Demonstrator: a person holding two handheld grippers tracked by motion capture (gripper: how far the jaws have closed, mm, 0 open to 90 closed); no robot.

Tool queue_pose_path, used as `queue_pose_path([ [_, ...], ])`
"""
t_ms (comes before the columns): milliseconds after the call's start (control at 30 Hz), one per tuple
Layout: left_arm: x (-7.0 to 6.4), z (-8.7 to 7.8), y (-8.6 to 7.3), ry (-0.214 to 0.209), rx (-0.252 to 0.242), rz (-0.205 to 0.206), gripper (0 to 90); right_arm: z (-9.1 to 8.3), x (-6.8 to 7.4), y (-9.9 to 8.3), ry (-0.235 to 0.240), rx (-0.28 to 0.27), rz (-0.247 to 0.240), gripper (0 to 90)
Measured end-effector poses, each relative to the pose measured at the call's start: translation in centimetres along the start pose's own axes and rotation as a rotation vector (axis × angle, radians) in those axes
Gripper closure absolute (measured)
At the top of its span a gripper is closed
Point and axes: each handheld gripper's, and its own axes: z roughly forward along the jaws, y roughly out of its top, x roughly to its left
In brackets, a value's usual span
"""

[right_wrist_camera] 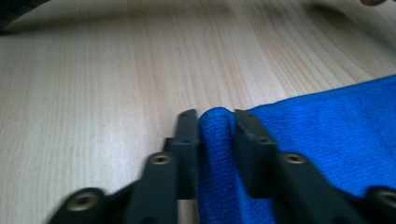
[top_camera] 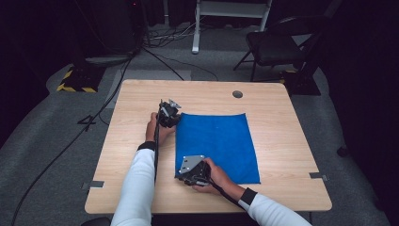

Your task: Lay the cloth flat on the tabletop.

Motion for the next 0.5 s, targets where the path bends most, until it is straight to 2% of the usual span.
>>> queue_pose_path([
  [33,0.0,0.0,0.0,0.005,-0.003,0.001,88.5,0.0,0.0,0.0,0.0,0.0,0.0,81.7],
  [67,0.2,-0.1,0.0,0.007,0.0,0.003,88.4,0.1,0.0,0.1,-0.015,0.001,0.009,85.6],
  [200,0.4,-0.1,-0.2,0.018,-0.008,-0.013,88.5,0.3,0.0,0.3,-0.033,0.002,0.01,87.3],
  [267,0.5,-0.2,-0.2,0.021,-0.012,-0.023,88.5,0.4,-0.1,0.3,-0.033,0.002,0.007,87.5],
  [500,1.0,-1.0,-0.4,0.03,-0.028,-0.019,88.4,0.4,0.0,0.4,-0.034,0.004,0.0,87.8],
])
